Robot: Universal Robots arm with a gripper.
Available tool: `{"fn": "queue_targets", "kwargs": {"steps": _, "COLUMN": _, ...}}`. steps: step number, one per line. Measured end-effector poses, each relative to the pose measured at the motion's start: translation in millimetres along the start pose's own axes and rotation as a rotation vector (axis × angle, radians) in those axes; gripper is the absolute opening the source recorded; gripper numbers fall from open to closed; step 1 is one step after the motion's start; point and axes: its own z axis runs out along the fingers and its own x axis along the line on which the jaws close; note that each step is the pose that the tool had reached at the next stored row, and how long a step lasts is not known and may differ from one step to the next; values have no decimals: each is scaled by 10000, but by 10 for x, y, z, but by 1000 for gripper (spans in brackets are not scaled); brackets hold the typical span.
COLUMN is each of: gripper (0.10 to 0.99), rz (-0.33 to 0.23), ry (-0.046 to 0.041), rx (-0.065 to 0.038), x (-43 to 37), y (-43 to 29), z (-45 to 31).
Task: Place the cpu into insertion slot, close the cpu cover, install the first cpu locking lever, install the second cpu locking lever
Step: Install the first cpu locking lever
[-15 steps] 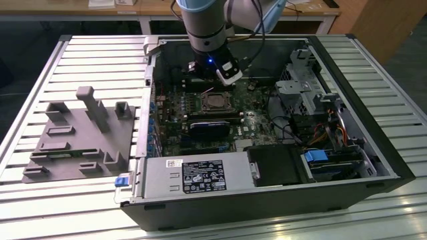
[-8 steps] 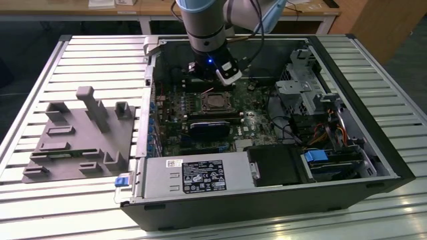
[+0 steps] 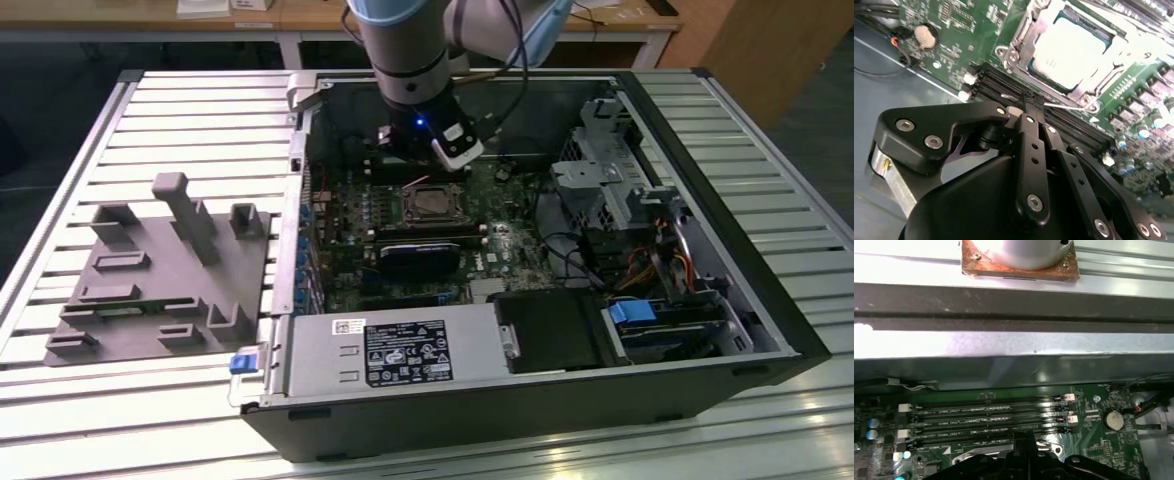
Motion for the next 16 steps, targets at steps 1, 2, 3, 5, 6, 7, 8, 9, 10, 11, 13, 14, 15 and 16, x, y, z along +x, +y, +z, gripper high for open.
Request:
{"fn": "queue_targets", "kwargs": {"steps": 1, "gripper": 102, "rz": -24, "ry": -100, "rx": 23, "x": 7, "y": -1, "z": 2}}
{"fn": "queue_targets", "kwargs": {"steps": 2, "gripper": 102, "rz": -46, "ry": -191, "rx": 38, "x": 18, "y": -3, "z": 4}}
{"fn": "queue_targets", "kwargs": {"steps": 3, "gripper": 102, "rz": -64, "ry": -269, "rx": 48, "x": 31, "y": -4, "z": 7}}
{"fn": "queue_targets", "kwargs": {"steps": 5, "gripper": 102, "rz": -90, "ry": -386, "rx": 67, "x": 61, "y": -3, "z": 12}}
{"fn": "queue_targets", "kwargs": {"steps": 6, "gripper": 102, "rz": -102, "ry": -429, "rx": 98, "x": 72, "y": 1, "z": 15}}
{"fn": "queue_targets", "kwargs": {"steps": 7, "gripper": 102, "rz": -114, "ry": -456, "rx": 147, "x": 80, "y": 8, "z": 19}}
{"fn": "queue_targets", "kwargs": {"steps": 8, "gripper": 102, "rz": -121, "ry": -469, "rx": 194, "x": 83, "y": 16, "z": 24}}
{"fn": "queue_targets", "kwargs": {"steps": 9, "gripper": 102, "rz": -122, "ry": -479, "rx": 245, "x": 85, "y": 22, "z": 27}}
{"fn": "queue_targets", "kwargs": {"steps": 10, "gripper": 102, "rz": -121, "ry": -490, "rx": 306, "x": 86, "y": 28, "z": 31}}
{"fn": "queue_targets", "kwargs": {"steps": 11, "gripper": 102, "rz": -115, "ry": -500, "rx": 371, "x": 87, "y": 32, "z": 33}}
{"fn": "queue_targets", "kwargs": {"steps": 13, "gripper": 102, "rz": -75, "ry": -527, "rx": 487, "x": 88, "y": 37, "z": 38}}
{"fn": "queue_targets", "kwargs": {"steps": 14, "gripper": 102, "rz": -41, "ry": -539, "rx": 518, "x": 89, "y": 41, "z": 42}}
{"fn": "queue_targets", "kwargs": {"steps": 15, "gripper": 102, "rz": -13, "ry": -547, "rx": 532, "x": 90, "y": 47, "z": 45}}
{"fn": "queue_targets", "kwargs": {"steps": 16, "gripper": 102, "rz": 14, "ry": -554, "rx": 541, "x": 92, "y": 57, "z": 50}}
